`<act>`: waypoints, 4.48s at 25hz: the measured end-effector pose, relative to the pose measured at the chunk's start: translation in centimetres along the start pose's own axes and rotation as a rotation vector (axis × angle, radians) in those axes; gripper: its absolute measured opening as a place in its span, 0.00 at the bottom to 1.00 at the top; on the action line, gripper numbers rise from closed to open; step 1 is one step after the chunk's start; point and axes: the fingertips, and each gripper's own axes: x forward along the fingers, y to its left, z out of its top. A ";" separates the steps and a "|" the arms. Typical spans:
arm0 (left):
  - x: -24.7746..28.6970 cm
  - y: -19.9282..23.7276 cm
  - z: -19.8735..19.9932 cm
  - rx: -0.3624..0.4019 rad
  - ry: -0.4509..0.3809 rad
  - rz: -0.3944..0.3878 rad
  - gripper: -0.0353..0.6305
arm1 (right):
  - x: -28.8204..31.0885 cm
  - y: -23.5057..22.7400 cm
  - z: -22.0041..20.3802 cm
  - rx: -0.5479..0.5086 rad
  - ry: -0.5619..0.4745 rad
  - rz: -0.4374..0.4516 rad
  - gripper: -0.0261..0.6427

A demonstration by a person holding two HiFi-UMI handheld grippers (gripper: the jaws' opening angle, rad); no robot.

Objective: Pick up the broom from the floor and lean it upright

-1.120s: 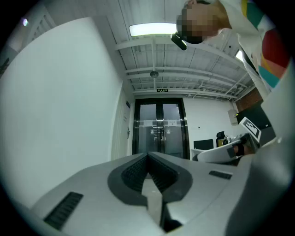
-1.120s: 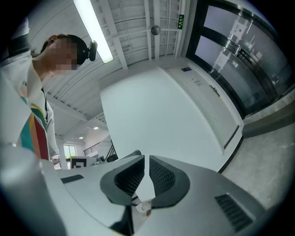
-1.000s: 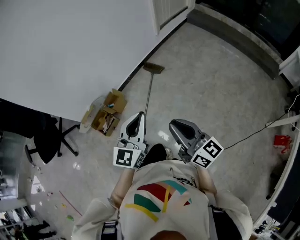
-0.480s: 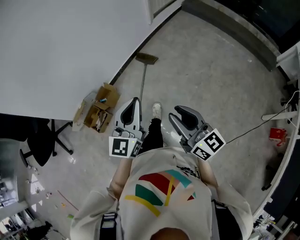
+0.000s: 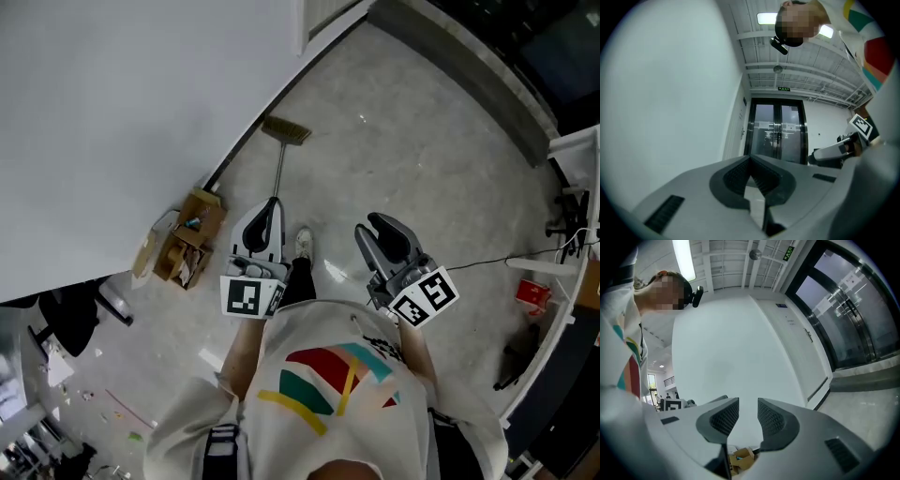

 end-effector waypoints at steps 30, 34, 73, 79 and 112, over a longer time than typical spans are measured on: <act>23.7 5.2 -1.8 0.061 0.019 0.262 0.12 | 16.4 -24.5 6.1 -0.061 0.227 0.247 0.23; 24.6 5.2 -2.9 0.041 0.023 0.272 0.12 | 16.9 -25.9 5.4 -0.062 0.263 0.242 0.23; -12.8 31.2 -72.5 -0.005 -0.145 1.353 0.12 | 40.6 -28.9 -82.9 -1.219 0.839 1.779 0.23; -17.4 28.2 -76.3 -0.029 -0.134 1.446 0.12 | 37.6 -31.7 -92.1 -1.507 0.987 1.914 0.23; -15.2 30.3 -60.1 0.189 -0.178 1.354 0.12 | 48.8 -21.4 -75.3 -1.214 0.837 1.345 0.16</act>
